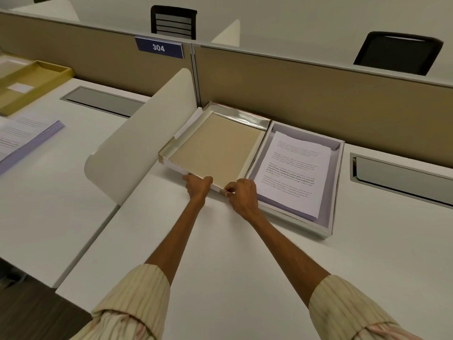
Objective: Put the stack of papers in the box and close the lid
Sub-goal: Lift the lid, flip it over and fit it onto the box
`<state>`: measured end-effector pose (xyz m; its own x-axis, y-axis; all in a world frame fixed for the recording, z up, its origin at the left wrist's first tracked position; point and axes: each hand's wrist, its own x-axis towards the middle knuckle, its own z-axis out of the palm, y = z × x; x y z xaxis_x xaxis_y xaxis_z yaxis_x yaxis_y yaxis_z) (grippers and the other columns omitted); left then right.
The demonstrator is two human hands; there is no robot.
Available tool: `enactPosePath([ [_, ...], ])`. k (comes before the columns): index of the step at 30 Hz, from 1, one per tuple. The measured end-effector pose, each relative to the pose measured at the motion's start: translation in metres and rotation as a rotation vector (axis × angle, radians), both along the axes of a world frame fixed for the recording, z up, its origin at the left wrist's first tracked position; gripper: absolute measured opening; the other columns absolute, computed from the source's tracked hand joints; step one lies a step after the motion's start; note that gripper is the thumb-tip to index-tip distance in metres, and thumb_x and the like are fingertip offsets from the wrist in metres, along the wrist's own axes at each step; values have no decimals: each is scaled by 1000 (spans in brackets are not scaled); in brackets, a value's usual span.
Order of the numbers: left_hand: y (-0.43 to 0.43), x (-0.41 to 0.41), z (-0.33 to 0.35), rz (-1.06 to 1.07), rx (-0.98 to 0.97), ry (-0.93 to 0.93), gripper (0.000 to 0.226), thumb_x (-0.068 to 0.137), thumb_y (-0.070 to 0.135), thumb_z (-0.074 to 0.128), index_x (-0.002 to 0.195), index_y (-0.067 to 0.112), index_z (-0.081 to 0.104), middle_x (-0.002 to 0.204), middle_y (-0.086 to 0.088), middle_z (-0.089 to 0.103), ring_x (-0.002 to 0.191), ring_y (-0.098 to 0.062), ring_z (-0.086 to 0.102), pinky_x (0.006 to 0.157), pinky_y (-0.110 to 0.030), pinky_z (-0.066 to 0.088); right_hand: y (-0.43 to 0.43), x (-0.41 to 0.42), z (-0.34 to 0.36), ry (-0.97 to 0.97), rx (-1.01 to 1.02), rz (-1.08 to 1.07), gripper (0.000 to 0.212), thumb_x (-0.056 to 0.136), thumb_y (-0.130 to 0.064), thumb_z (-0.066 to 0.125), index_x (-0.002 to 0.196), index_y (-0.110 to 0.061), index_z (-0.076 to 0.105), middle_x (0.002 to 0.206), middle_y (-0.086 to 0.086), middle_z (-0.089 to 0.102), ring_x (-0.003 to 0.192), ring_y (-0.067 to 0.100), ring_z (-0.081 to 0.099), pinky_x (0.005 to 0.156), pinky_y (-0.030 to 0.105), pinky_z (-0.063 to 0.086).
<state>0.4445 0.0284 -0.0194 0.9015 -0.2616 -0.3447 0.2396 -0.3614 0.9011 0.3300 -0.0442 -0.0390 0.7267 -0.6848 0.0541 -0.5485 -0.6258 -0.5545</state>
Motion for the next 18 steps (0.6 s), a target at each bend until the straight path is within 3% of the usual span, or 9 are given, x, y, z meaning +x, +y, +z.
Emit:
enactPosePath([
  [5,7,3,-4,8,-25,19,50,75,0,70,104,8,30,101,-11,47,89,-26,51,76,-34,48,4,2,2,24,15,22,20,88,-21,64,103,-18,77,101,1,76,107,20,61,105,39,38],
  [8,4,1,-5,5,-38,-13,52,75,-1,70,111,5,32,102,-10,46,89,-26,51,76,-32,46,3,0,7,29,45,16,26,88,-30,61,105,-17,76,103,0,76,110,19,61,108,42,36],
  [11,-5,-18,7,-43,-95,-70,58,73,-3,72,113,6,31,107,-12,49,93,-27,54,77,-32,49,-3,-17,22,-75,104,-98,39,90,-43,53,108,-14,72,107,1,75,107,20,64,110,44,33],
  [15,-2,-20,10,-44,-169,-143,79,66,-4,80,123,7,26,117,-15,51,101,-29,59,88,-37,57,-8,-13,45,-229,229,-219,45,91,-48,50,113,-12,67,112,3,73,105,21,67,103,46,46],
  [18,1,-20,13,-128,-206,-217,92,61,-3,84,130,10,24,119,-12,51,103,-26,59,83,-28,54,-18,-9,68,-319,302,-293,44,92,-51,50,113,-15,64,114,2,71,102,18,65,98,44,50],
])
